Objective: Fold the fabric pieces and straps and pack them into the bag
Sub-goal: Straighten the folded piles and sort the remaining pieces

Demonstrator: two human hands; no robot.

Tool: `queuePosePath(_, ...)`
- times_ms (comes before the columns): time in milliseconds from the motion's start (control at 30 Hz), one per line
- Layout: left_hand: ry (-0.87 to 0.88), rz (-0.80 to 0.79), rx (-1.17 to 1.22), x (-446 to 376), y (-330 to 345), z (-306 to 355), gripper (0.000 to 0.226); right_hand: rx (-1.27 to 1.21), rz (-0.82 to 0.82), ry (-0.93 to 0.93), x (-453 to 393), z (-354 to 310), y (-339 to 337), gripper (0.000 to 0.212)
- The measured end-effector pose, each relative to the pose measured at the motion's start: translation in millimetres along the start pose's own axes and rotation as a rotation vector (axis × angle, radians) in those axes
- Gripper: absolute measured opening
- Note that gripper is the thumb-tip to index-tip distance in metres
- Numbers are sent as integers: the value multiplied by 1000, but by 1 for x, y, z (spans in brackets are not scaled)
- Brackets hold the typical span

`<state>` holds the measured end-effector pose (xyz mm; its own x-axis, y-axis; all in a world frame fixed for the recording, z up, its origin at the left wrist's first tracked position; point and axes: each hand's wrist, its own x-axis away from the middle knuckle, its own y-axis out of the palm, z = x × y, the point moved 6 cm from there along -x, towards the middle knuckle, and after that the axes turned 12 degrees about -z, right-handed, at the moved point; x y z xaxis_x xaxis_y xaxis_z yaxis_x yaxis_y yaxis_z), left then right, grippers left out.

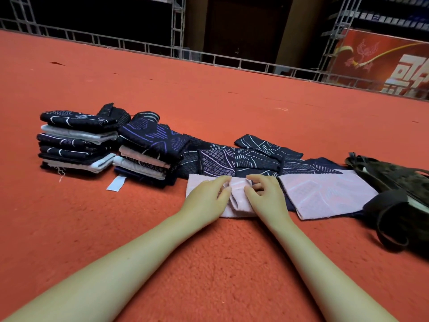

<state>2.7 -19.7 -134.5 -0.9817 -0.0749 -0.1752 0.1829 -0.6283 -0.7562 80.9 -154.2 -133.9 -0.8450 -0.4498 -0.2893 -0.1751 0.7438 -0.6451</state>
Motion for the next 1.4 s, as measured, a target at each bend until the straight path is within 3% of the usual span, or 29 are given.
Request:
queuePosePath(233,-91,12,203,-7,3,-11,46,-3,-144,-72,2,-6,13,28)
queuePosePath(367,-105,19,106,-8,4,-9,49,153,-130,2,0,0,15,42)
queuePosePath(467,-101,46,-62,-6,3,-6,48,66,-175,122,-2,7,11,51)
queuePosePath(633,-135,42,-202,-5,1,-10,46,-40,-242,91,2,-1,9,39)
queuePosePath(800,-93,19,-188,-4,1,-10,45,-217,-150,63,6,-5,4,31)
queuePosePath(1000,-11,111,73,-1,-7,-6,44,-474,-39,92,9,-12,-5,24)
queuePosePath(1200,-108,33,380,-3,-6,-10,30,-769,-209,139,14,-29,8,28)
queuePosePath(1300,-200,-20,695,-4,-3,-14,24,-689,-336,83,18,-32,20,33)
queuePosePath(1400,-197,-5,880,-3,-6,-13,33,-530,-381,26,20,-32,29,37)
